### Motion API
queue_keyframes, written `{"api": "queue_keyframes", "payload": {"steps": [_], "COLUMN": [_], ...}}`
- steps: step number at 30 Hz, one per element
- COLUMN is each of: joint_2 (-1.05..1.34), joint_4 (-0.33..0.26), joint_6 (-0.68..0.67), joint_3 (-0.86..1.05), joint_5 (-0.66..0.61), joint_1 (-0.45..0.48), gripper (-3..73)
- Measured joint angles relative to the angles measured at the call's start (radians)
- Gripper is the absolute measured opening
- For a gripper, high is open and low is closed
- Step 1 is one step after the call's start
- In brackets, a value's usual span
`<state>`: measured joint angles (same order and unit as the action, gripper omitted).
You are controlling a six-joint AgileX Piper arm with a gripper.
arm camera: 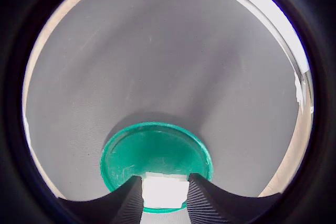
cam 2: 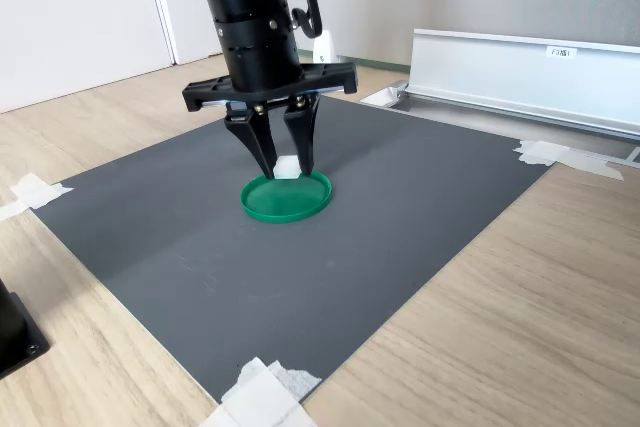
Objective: Grasp a white terminal and put it on the green lid.
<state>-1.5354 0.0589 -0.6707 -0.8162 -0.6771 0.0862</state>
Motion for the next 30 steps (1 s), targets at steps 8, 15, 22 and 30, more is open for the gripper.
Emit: {"api": "queue_keyframes", "payload": {"steps": [8,15,22,30], "joint_2": [-0.032,-0.033,0.05,0.347], "joint_4": [0.0,-0.002,-0.059,-0.212], "joint_6": [-0.055,-0.057,-0.047,-0.028], "joint_3": [0.0,0.0,0.0,-0.004], "joint_5": [-0.018,-0.02,-0.046,0.028], "joint_1": [0.0,0.0,0.0,0.0], "gripper": [31.5,48.5,64.2,57.6]}}
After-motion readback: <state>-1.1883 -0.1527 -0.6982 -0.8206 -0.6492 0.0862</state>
